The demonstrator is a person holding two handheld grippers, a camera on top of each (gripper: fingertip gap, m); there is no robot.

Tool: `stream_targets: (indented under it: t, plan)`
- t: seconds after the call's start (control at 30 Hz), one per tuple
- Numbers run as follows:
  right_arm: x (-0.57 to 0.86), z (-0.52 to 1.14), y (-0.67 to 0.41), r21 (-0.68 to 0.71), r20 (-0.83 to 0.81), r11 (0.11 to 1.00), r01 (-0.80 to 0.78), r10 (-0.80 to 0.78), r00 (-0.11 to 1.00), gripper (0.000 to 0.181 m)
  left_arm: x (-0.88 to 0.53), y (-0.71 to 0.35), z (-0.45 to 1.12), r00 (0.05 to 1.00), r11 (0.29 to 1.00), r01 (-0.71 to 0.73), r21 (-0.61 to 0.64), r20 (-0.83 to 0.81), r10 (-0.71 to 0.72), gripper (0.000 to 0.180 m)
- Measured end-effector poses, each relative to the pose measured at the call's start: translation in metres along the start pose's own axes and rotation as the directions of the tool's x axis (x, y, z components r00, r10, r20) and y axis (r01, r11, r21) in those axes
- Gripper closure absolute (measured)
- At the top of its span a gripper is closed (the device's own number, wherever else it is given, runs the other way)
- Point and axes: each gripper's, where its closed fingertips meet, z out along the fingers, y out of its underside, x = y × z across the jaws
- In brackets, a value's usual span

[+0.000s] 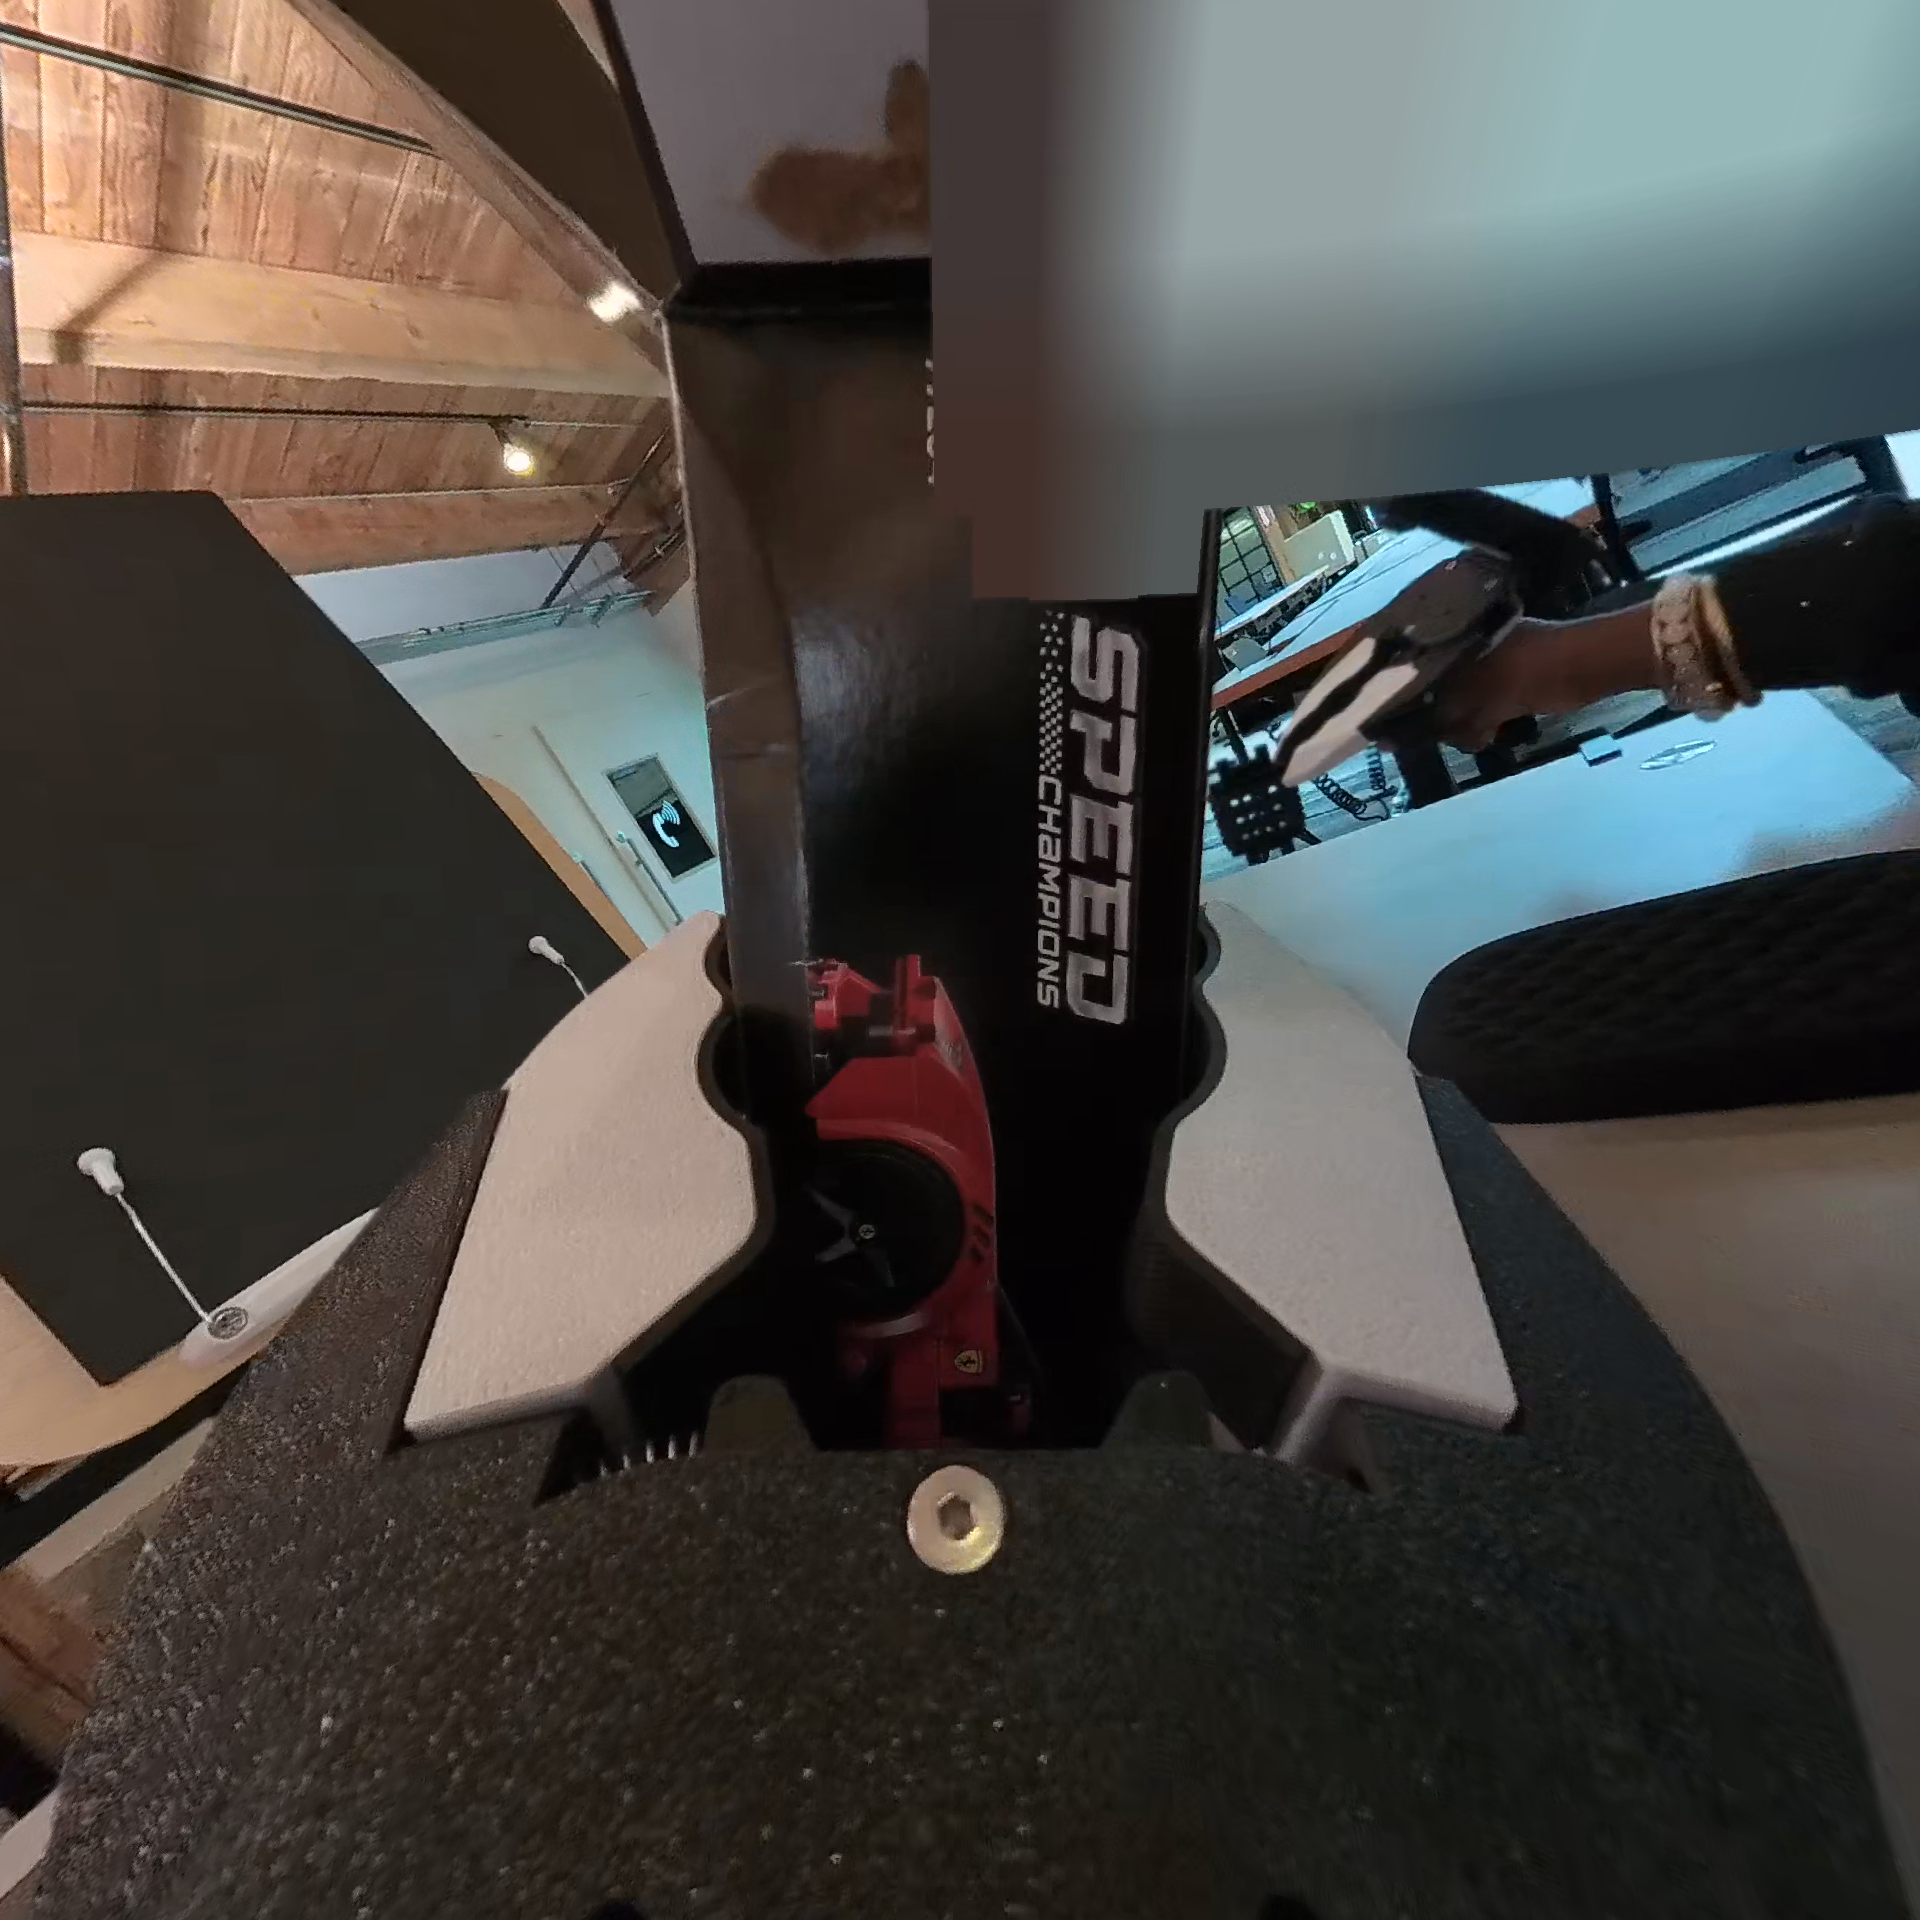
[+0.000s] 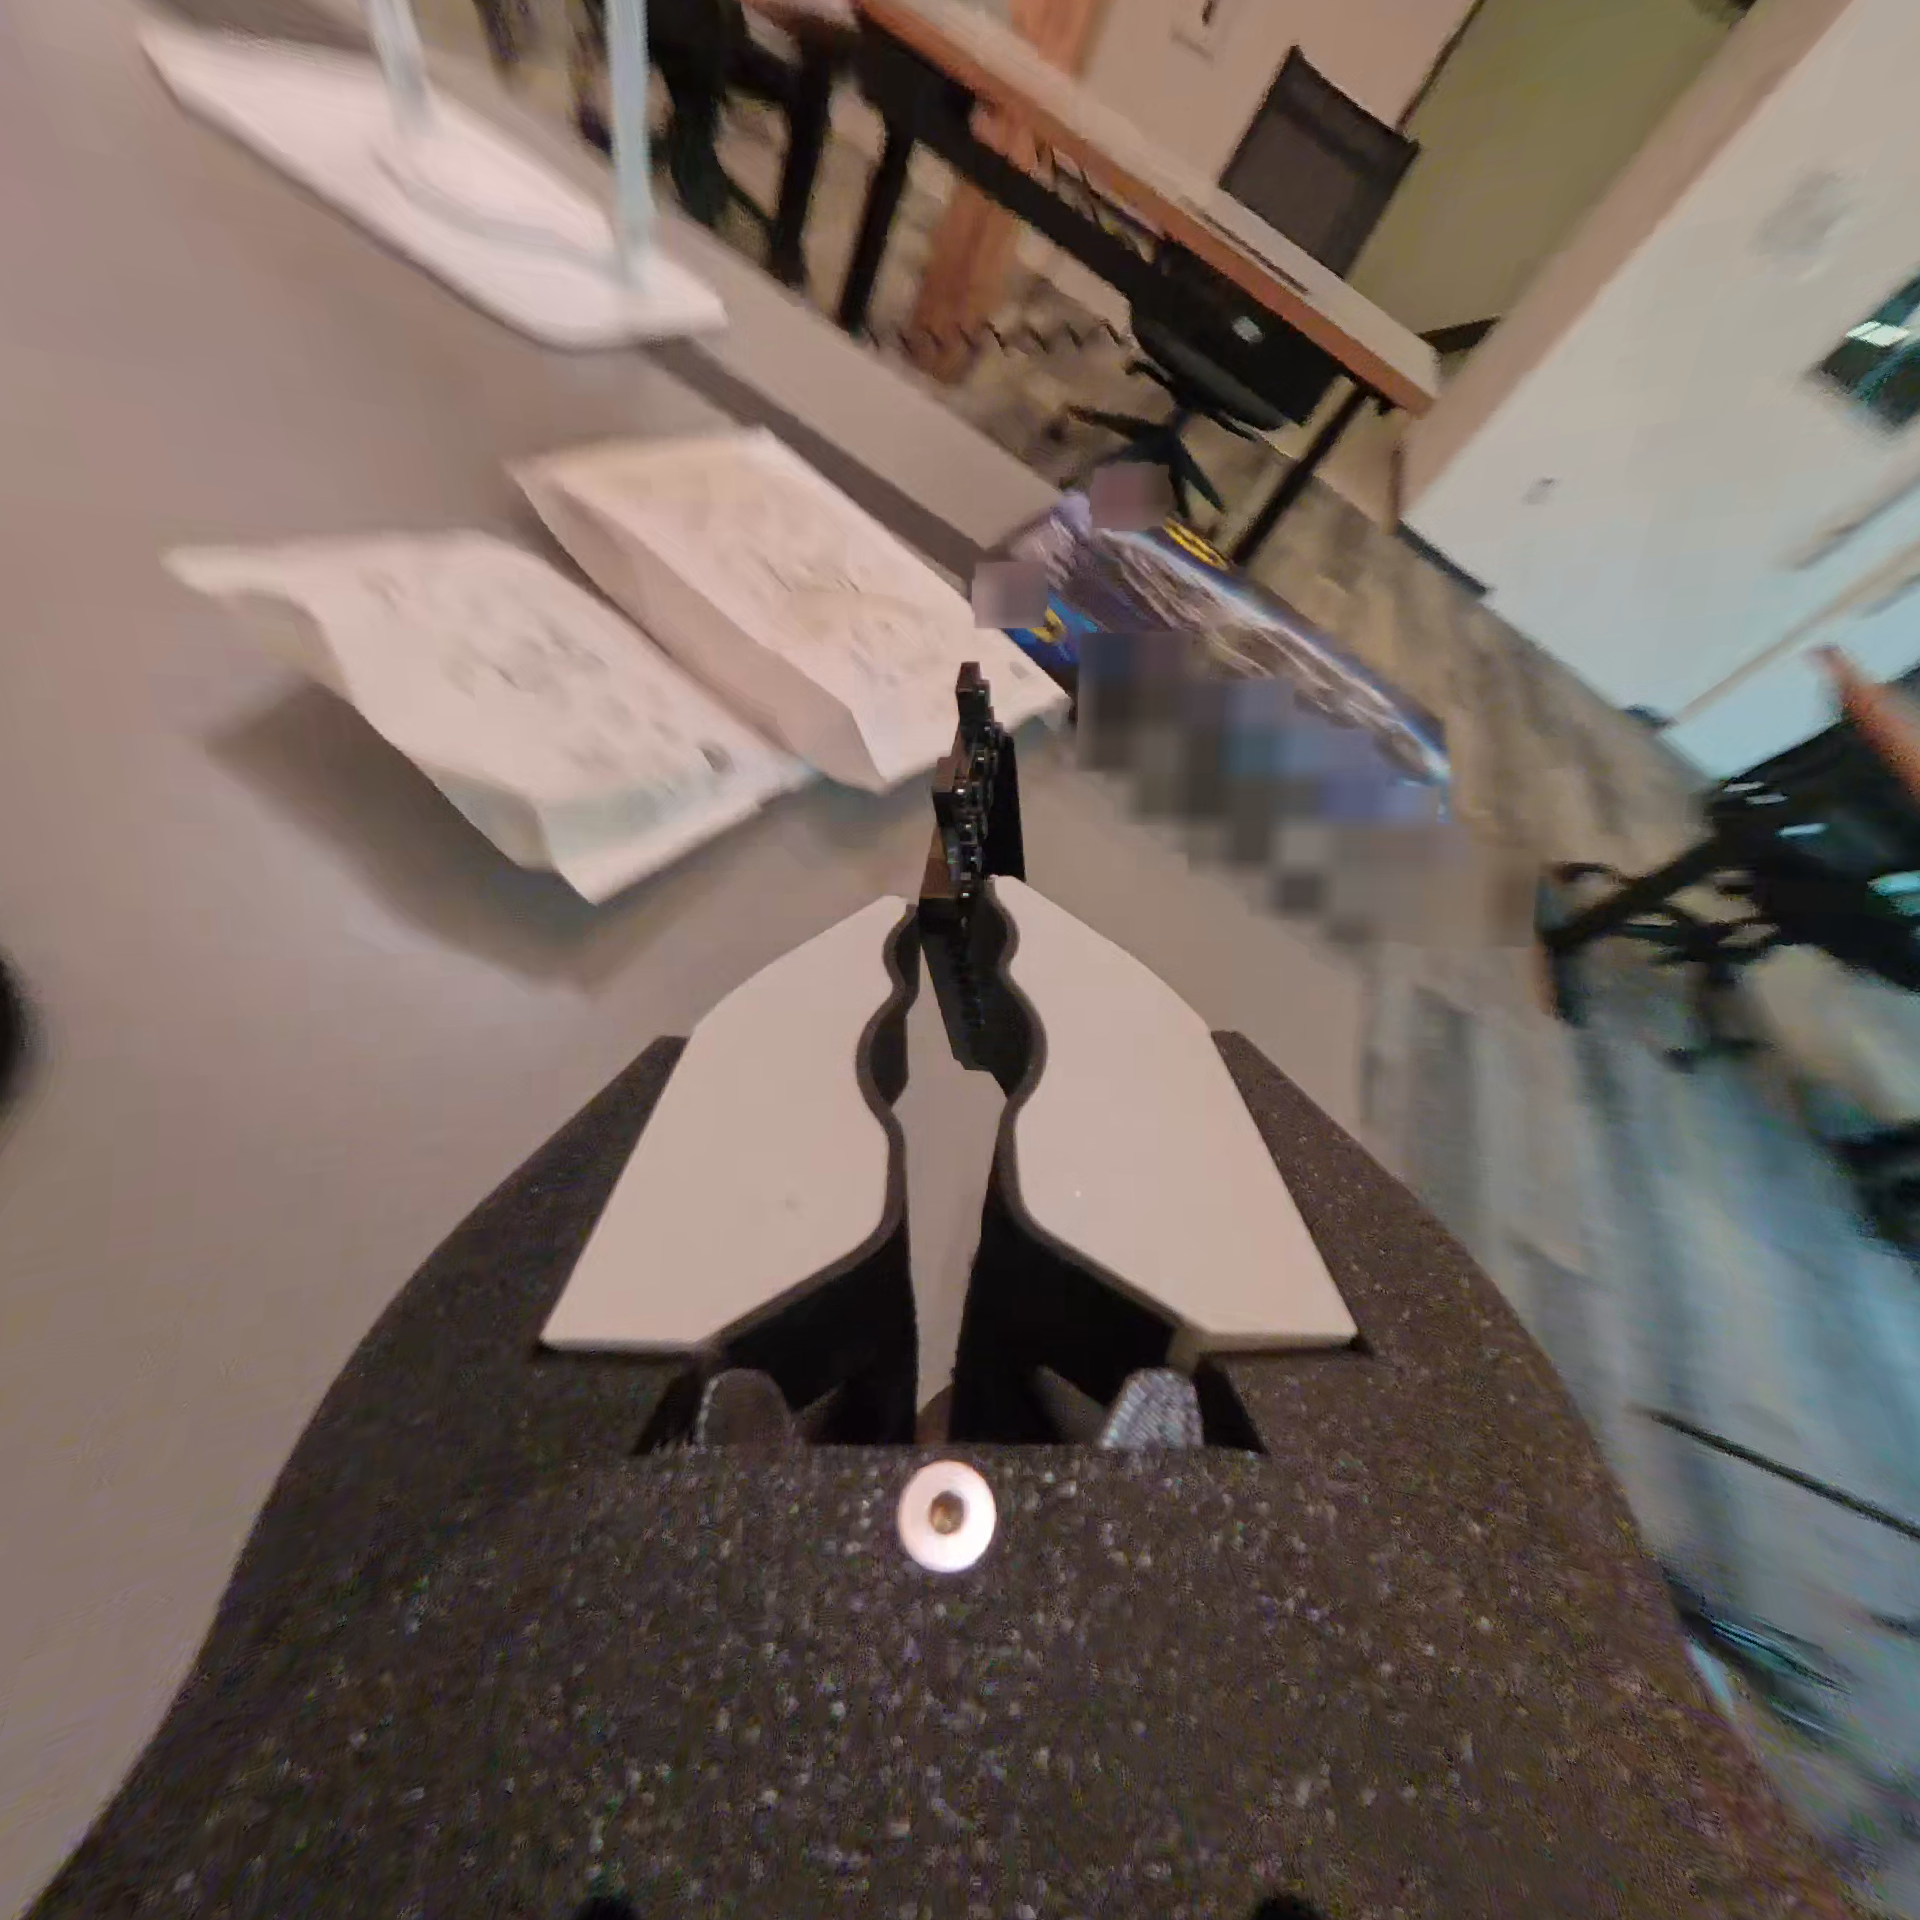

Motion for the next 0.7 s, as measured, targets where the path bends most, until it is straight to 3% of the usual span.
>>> stream_targets:
  t: [0.1, 0.2, 0.57, 0.7]
  plan:
    - [0.0, 0.012, 0.025, -0.178, -0.069, 0.954, 0.241, -0.257, 0.964, 0.172, 0.005, 0.0, -0.001, 1.0, 1.0, -0.023, 0.003, -0.007, 0.023, 0.099]
    - [-0.008, 0.024, 0.039, -0.283, -0.056, 0.895, 0.345, -0.375, 0.925, 0.171, 0.007, -0.001, -0.001, 0.999, 0.999, -0.032, 0.005, -0.008, 0.032, 0.099]
    - [-0.033, 0.044, 0.06, -0.329, 0.086, 0.895, 0.302, -0.29, 0.953, 0.169, 0.009, -0.002, -0.002, 0.998, 0.998, -0.055, 0.011, -0.017, 0.055, 0.098]
    - [-0.044, 0.043, 0.06, -0.331, 0.121, 0.923, 0.196, -0.164, 0.979, 0.141, 0.012, -0.002, -0.001, 0.997, 0.997, -0.076, 0.014, -0.034, 0.076, 0.098]
